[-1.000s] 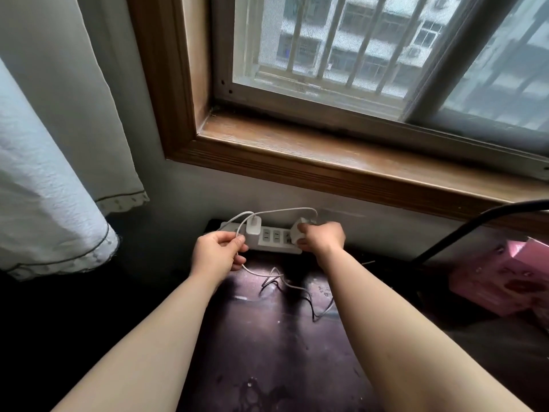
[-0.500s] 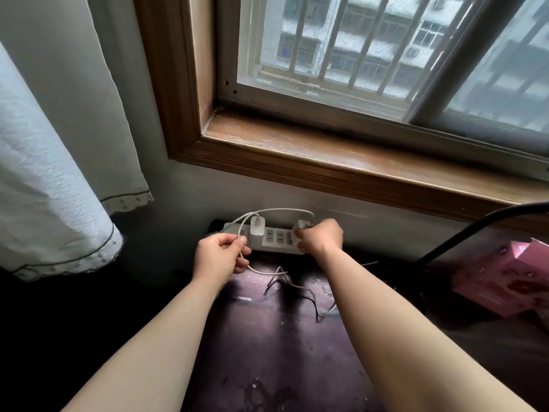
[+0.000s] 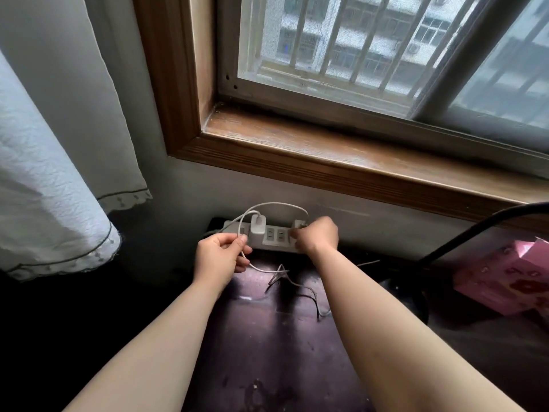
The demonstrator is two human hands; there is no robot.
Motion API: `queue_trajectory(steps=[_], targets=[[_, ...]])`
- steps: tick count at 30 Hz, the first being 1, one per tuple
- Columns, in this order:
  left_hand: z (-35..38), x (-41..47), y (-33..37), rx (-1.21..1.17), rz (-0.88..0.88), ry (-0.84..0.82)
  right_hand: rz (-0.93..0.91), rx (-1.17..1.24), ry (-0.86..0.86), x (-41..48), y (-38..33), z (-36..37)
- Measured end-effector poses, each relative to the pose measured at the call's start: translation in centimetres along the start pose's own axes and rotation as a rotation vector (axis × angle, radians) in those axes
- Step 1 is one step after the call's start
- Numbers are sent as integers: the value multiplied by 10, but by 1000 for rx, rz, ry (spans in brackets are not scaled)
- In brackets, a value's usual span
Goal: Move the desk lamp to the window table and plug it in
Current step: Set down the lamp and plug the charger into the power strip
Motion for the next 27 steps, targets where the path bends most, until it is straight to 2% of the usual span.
queue_trajectory(steps=[16,23,27], targets=[[6,-2,-4,43,26,50,41,5,23,1,3,2],[7,-12,-12,100,-16,-3,32,38,47,-5,5,5],[1,-18,-13,156,-55,-1,8,74,-11,-13,7,8]])
Point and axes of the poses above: each hand's wrist, its own x-axis towards the middle knuckle, its own z-axis out of the palm, y = z × x, the point moved 4 cm from there along x, towards the middle knuckle, and after that the axes turned 3 degrees about -z, right-handed, at the moved point
